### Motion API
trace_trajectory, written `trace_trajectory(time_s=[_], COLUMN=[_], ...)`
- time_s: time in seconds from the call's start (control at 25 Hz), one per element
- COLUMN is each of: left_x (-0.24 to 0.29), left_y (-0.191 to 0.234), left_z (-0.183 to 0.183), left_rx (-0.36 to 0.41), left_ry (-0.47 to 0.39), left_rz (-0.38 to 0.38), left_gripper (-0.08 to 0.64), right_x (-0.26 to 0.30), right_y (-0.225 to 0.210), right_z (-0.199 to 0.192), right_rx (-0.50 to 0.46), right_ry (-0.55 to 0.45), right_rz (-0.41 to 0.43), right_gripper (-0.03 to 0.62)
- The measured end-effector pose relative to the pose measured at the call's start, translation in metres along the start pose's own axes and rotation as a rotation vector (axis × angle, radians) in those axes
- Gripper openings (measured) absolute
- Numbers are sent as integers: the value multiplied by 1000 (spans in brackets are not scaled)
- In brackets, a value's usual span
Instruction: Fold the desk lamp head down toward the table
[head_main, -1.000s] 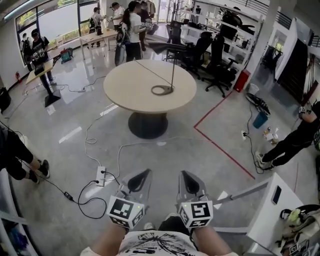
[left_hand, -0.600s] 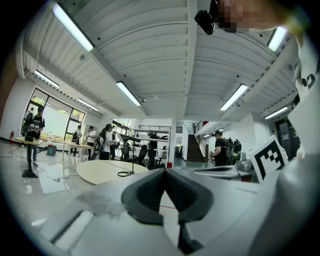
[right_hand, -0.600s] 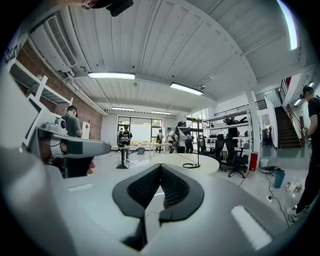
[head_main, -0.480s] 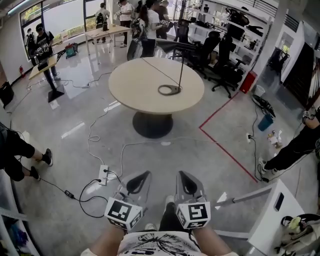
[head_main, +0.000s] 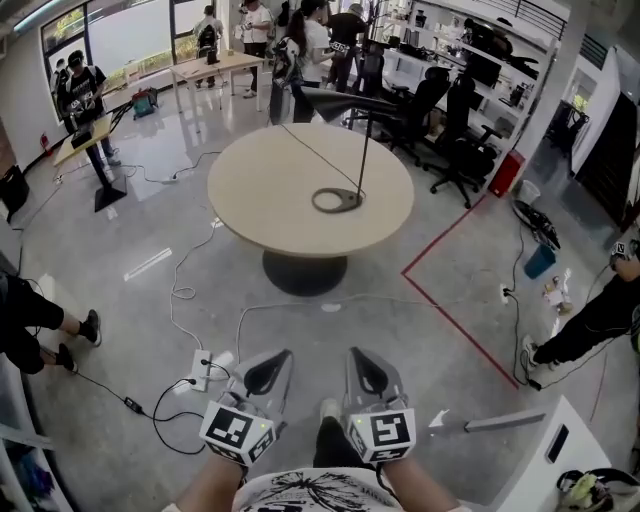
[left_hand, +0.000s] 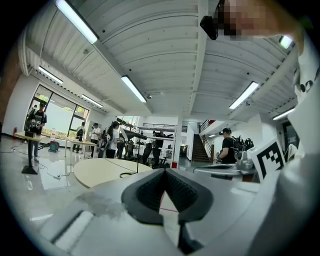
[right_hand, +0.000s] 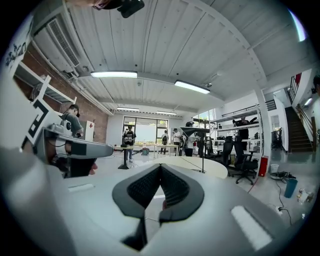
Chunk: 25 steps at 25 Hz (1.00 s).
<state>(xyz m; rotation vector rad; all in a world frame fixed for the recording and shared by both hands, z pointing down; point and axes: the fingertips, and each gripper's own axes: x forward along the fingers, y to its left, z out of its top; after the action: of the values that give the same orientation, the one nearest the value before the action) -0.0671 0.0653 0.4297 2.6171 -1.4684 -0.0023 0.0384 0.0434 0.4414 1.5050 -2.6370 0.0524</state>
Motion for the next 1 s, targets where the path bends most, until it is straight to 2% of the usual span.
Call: trace_trajectory(time_s=[0.2,0.56,0.8,1.0], left_x=[62,157,193,229], left_y=[36,80,119,164], left_z=[23,43,54,68], left_rx=[1,-12,-18,-5], left_ry=[-45,-71,-65,-103], left_rz=[50,120,147,153], left_gripper=[5,5,5,5], right_x=[57,141,192,243], right_y=[-43,-124,-143,-150], right_z=[13,37,44,45], right_rx=[11,-30,-21,-49], right_ry=[6,-20,-5,15], right_rz=[62,92,108,103], right_gripper=[9,9,9,9])
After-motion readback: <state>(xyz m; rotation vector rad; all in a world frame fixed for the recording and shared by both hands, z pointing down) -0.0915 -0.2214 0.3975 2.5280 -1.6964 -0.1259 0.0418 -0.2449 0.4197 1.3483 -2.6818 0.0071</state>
